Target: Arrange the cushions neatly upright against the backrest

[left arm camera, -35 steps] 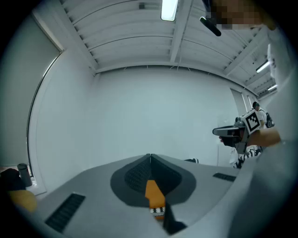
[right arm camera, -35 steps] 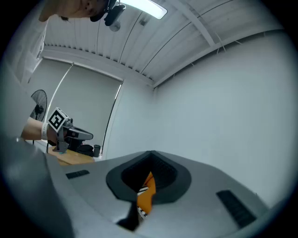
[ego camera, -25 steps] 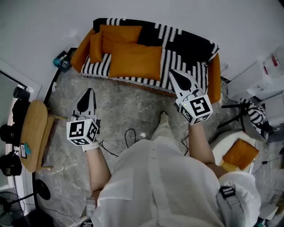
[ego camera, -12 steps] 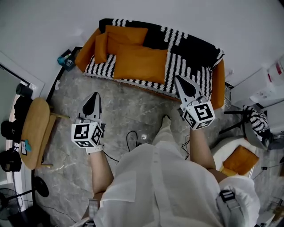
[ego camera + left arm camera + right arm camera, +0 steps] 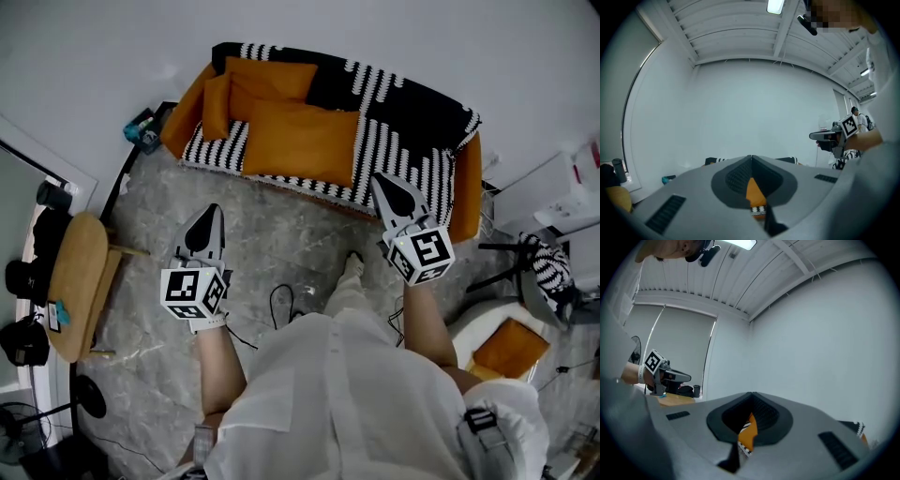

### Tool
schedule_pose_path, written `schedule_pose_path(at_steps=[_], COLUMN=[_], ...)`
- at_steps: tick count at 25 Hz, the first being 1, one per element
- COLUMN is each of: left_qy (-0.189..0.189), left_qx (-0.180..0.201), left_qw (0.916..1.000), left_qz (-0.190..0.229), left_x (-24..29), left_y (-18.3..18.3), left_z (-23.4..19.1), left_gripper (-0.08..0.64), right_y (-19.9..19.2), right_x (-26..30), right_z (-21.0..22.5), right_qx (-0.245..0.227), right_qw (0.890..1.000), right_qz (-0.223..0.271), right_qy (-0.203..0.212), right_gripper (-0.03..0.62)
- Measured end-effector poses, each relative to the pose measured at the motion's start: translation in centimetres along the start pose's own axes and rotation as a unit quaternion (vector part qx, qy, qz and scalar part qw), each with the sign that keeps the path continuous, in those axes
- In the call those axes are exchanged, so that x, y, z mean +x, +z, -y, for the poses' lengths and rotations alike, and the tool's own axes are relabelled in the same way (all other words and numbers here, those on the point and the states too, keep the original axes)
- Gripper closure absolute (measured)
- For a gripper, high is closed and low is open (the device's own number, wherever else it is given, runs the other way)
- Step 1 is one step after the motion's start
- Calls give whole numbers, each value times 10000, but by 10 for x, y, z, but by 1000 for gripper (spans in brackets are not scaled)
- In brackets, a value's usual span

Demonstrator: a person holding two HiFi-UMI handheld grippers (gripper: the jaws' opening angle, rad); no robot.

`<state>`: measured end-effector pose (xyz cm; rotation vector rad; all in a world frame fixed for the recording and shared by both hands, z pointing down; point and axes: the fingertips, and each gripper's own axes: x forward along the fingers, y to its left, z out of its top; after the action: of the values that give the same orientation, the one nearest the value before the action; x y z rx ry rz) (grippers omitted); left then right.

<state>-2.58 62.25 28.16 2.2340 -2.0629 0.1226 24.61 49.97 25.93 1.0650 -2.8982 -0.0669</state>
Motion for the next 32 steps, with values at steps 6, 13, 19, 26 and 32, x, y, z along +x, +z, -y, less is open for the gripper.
schedule_pose_path(at_steps=[6, 13, 19, 26, 32], left_qy=[3, -98, -235, -319, -515], left_qx=[-8, 29, 65, 38, 145], left_qw=[10000, 9999, 9996, 9994, 9984], left_qz=[-16, -126, -174, -150, -203], left_x=[43, 118, 193, 268, 307], left_y=[2, 5, 9, 10, 14], left_z=[4, 15, 38, 74, 101], left_gripper=[545, 545, 545, 545, 545], right_y=[-14, -23, -37, -42, -45], right_x=[19, 54, 79, 96, 101], right_z=[38, 102, 166, 231, 264], right_qx=[85, 138, 101, 57, 62], right_qw=[9999, 9997, 9993, 9988, 9986], right_qz=[-120, -186, -349, -373, -378], right_qy=[-27, -59, 19, 304, 374], right_gripper=[584, 584, 583, 563, 557])
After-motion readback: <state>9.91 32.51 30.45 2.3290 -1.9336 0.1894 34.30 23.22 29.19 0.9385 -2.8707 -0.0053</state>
